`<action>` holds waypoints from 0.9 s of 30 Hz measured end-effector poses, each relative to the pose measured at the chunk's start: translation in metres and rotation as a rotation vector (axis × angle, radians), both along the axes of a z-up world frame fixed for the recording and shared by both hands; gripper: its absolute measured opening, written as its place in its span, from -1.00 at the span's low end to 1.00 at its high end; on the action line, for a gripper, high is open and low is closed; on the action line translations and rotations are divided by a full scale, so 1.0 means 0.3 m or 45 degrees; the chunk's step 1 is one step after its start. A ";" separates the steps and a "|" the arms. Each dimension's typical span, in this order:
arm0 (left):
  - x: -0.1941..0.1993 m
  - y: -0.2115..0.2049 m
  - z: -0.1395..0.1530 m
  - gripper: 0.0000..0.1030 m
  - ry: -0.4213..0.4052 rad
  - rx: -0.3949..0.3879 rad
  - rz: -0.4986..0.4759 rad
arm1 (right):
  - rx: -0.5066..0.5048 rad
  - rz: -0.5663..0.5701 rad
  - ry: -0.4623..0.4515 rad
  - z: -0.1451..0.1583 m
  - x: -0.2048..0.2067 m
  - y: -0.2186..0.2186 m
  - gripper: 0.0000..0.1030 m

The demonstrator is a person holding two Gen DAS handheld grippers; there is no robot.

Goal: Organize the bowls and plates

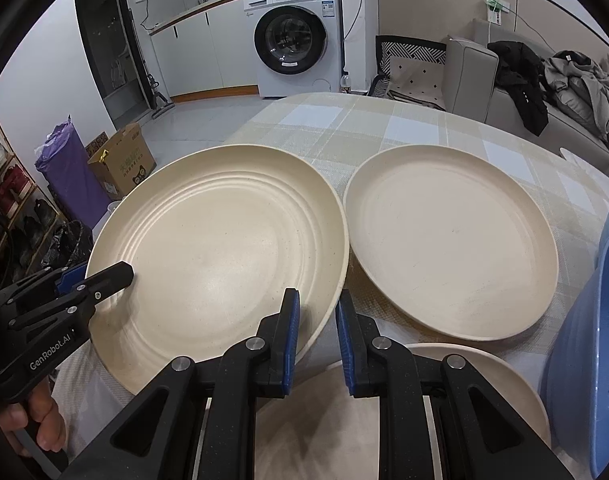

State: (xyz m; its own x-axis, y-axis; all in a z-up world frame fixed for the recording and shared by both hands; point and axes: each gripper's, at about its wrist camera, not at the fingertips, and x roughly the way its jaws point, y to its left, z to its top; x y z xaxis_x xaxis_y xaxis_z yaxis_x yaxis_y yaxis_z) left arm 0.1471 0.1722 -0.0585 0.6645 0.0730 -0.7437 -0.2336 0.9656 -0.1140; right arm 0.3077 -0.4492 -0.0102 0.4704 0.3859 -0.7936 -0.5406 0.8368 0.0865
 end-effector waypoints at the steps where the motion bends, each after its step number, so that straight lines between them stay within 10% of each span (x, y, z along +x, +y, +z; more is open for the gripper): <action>1: -0.005 -0.004 0.007 -0.52 -0.002 0.002 -0.002 | 0.002 -0.001 -0.003 0.005 -0.003 -0.003 -0.63; 27: -0.105 -0.164 0.151 -0.52 -0.066 0.045 -0.125 | 0.035 -0.081 -0.072 0.117 -0.087 -0.168 -0.63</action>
